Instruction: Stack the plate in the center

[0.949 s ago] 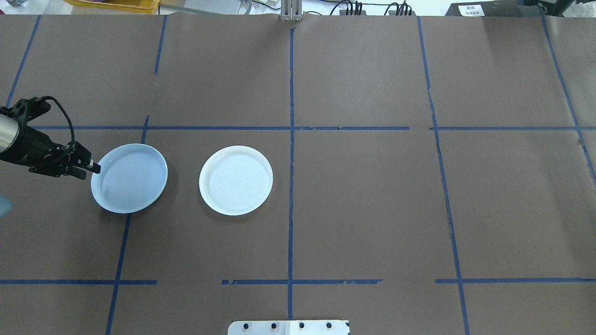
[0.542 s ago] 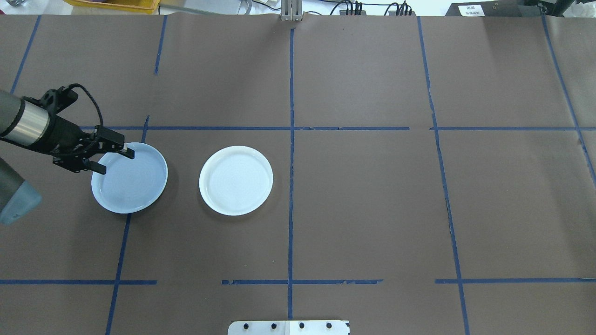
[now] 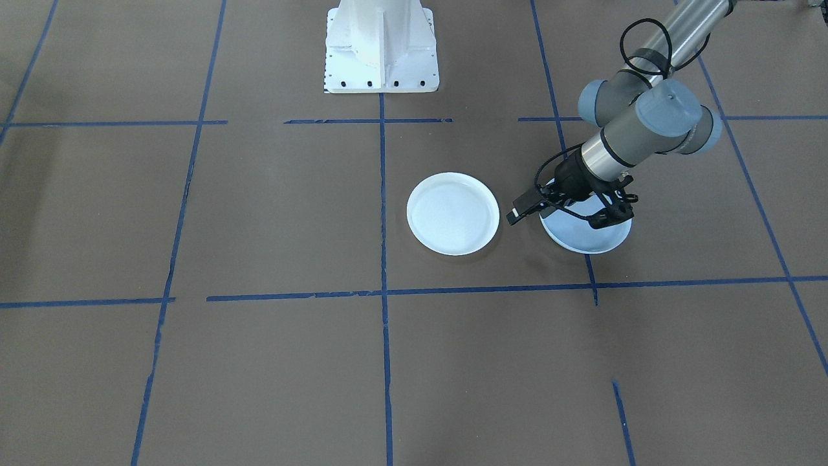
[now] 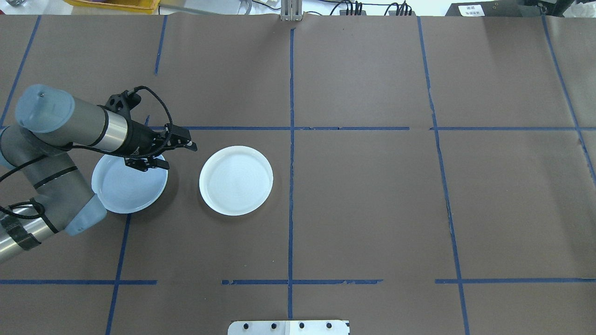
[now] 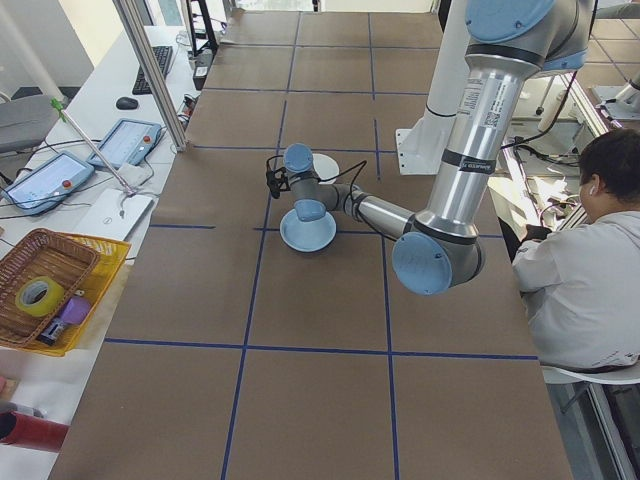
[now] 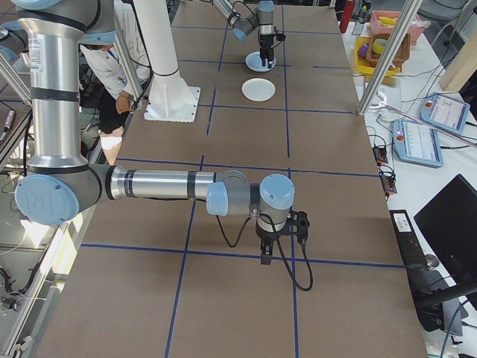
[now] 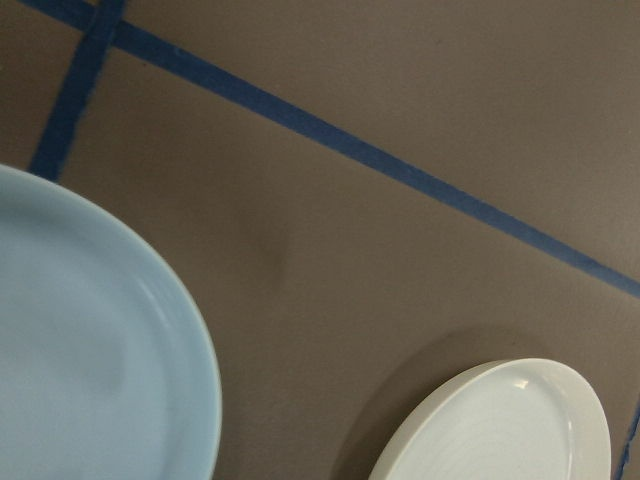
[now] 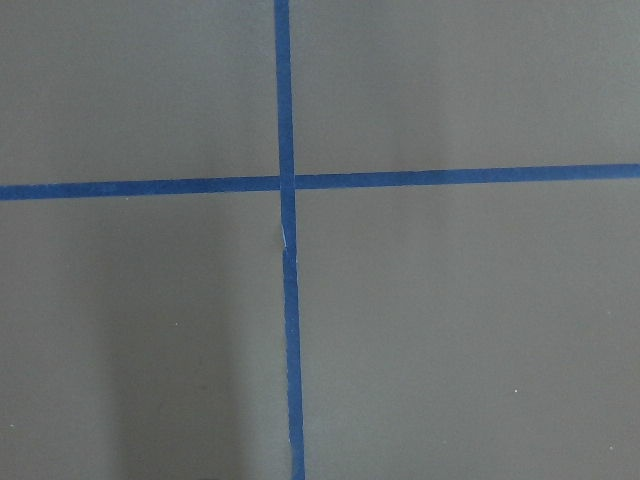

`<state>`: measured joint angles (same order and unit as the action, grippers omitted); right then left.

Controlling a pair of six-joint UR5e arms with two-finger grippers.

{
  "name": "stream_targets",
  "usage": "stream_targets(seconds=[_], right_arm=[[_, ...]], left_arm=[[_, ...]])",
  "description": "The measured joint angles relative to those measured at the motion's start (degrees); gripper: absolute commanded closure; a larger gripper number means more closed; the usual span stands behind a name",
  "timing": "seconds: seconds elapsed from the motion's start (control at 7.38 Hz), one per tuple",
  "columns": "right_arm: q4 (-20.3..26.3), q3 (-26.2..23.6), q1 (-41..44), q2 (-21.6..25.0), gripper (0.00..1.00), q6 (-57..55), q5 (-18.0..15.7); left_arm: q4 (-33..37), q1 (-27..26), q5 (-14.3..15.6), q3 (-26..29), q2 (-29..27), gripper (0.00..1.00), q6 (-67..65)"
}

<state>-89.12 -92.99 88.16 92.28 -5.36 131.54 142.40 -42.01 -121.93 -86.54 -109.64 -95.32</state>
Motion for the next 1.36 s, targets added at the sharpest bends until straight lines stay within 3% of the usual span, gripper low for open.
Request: stream_targets(seconds=[0.27,0.41,0.54,0.68,0.81,1.08,1.36], right_arm=[[0.0,0.0,0.0,0.0,0.0,0.0,0.01],[0.0,0.0,0.0,0.0,0.0,0.0,-0.02],[0.0,0.0,0.0,0.0,0.0,0.0,-0.04],[0.0,0.0,0.0,0.0,0.0,0.0,-0.05],[0.0,0.0,0.0,0.0,0.0,0.0,-0.05],[0.0,0.0,0.0,0.0,0.0,0.0,-0.05],[0.0,0.0,0.0,0.0,0.0,-0.01,0.0]], left_arm=[[0.08,2.99,4.65,2.24,-2.23,0.01,-1.15],[0.12,3.89,5.22,2.46,-2.47,0.13,-1.34],[0.14,4.46,5.34,2.48,-2.51,0.34,-1.41],[0.17,4.77,5.29,2.44,-2.41,0.37,-1.44],[0.25,4.96,5.22,2.39,-2.2,0.52,-1.43],[0.62,5.14,5.06,2.24,-1.91,1.0,-1.35],[0.82,5.17,4.96,1.88,-1.8,1.0,-1.29]])
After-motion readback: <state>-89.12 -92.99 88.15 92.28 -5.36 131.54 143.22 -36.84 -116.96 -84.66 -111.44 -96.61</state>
